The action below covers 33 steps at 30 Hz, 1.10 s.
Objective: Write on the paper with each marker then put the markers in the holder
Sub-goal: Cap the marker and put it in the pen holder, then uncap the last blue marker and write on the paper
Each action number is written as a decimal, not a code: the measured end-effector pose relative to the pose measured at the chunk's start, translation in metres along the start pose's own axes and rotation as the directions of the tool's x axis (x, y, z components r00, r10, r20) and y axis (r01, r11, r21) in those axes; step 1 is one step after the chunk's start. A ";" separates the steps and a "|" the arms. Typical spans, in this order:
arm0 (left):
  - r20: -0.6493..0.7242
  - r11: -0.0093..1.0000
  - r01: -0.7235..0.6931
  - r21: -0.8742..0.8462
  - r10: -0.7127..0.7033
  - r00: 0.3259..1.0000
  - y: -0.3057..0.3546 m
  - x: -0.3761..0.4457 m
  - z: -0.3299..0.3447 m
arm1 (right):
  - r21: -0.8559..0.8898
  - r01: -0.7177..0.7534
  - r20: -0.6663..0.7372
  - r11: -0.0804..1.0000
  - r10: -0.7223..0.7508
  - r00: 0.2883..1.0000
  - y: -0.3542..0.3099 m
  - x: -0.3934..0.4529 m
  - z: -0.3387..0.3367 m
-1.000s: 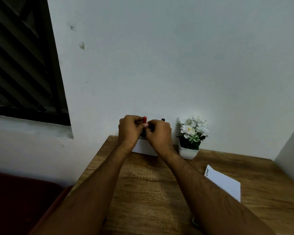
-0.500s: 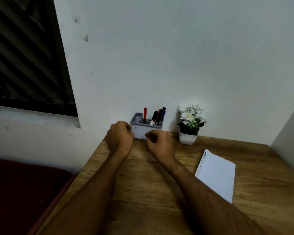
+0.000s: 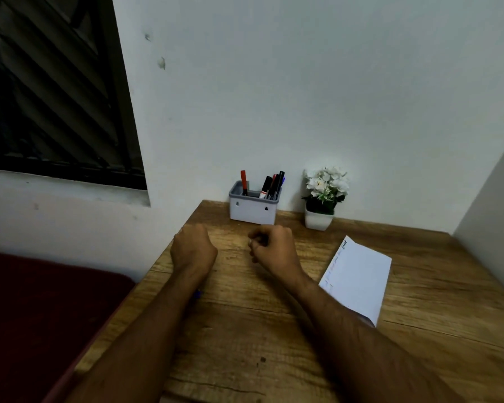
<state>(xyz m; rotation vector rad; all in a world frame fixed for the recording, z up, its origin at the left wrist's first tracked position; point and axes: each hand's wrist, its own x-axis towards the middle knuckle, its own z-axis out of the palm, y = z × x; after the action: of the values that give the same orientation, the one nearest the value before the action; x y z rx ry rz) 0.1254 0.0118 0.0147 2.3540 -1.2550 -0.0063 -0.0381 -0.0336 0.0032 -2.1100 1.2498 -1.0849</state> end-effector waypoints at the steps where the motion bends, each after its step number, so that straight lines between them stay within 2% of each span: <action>1: 0.007 0.999 0.005 -0.038 -0.005 1.000 0.003 0.000 -0.001 | 0.003 -0.009 0.015 1.000 0.009 1.000 0.000 -0.002 -0.002; 4: 0.073 0.971 0.061 -0.233 -0.045 0.996 0.015 0.005 -0.002 | 0.042 -0.049 0.054 0.998 0.047 0.997 0.000 -0.007 -0.009; 6: 0.161 0.914 0.146 -0.378 -0.091 0.983 0.025 0.008 -0.002 | 0.078 -0.081 0.080 0.994 0.075 0.994 0.001 -0.009 -0.014; 9: 0.311 0.715 0.278 -0.642 -0.088 0.946 0.044 0.006 -0.002 | 0.130 -0.120 0.104 0.984 0.106 0.989 0.001 -0.012 -0.023; 11: 0.374 0.573 0.338 -0.746 -0.059 0.926 0.055 0.001 0.000 | 0.169 -0.155 0.118 0.973 0.136 0.984 0.003 -0.013 -0.029; 15: 0.406 0.488 0.364 -0.793 -0.021 0.914 0.077 -0.010 0.005 | 0.134 -0.161 0.131 0.978 0.144 0.981 0.014 -0.017 -0.040; 19: 0.503 0.293 0.467 -0.834 0.056 0.863 0.097 -0.023 0.004 | 0.135 -0.213 0.066 0.968 0.205 0.977 0.024 -0.017 -0.049; 26: 0.731 0.065 0.729 -0.682 0.116 0.673 0.117 -0.018 0.024 | 0.192 -0.357 0.098 0.914 0.344 0.934 0.029 -0.018 -0.066; 28: 0.753 -0.097 0.761 -0.641 0.109 0.649 0.112 -0.011 0.031 | 0.205 -0.434 0.206 0.877 0.395 0.895 0.031 -0.017 -0.080; 30: 0.733 -0.255 0.716 -0.650 0.040 0.679 0.102 0.004 0.030 | 0.271 -0.523 0.354 0.808 0.421 0.835 0.034 -0.027 -0.094; 31: 0.699 -0.244 0.675 -0.697 -0.018 0.715 0.097 0.012 0.029 | 0.326 -0.545 0.366 0.772 0.429 0.826 0.037 -0.033 -0.100; 32: 0.630 -0.118 0.620 -0.775 -0.088 0.771 0.093 0.017 0.028 | 0.395 -0.545 0.330 0.739 0.440 0.835 0.041 -0.038 -0.105; 33: 0.528 0.082 0.539 -0.838 -0.129 0.840 0.092 0.020 0.030 | 0.455 -0.525 0.272 0.719 0.449 0.851 0.046 -0.039 -0.110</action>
<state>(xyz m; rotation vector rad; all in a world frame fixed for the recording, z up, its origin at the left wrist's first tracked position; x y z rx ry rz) 0.0580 -0.0592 0.0297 1.3052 -0.3765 -1.1076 -0.1615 -0.0207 0.0193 -1.3156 1.1834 -0.8760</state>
